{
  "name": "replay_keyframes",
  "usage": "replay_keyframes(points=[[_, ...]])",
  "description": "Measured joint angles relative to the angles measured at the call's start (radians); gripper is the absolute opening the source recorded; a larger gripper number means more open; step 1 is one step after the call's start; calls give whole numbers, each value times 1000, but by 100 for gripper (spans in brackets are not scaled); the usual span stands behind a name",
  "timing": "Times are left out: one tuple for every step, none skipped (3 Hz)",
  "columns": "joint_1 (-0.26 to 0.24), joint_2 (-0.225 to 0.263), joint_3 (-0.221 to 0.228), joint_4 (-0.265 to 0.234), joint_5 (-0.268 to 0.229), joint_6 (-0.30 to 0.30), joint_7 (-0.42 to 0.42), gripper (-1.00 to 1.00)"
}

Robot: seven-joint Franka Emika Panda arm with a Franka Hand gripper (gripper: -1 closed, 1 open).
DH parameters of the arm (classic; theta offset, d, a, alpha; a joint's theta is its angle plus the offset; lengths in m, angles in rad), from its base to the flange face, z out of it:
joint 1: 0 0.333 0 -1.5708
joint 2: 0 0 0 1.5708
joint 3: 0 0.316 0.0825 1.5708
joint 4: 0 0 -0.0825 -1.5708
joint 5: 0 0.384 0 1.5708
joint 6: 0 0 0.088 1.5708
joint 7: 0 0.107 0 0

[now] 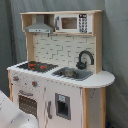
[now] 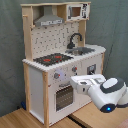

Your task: Play with the kitchen

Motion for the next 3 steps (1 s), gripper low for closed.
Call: replay_keyframes(points=[[6,3,0,-53,-27,85,27,100],[31,35,0,-96,-74,155,42,100],[31,74,-6,-162,-126,198,94,100]])
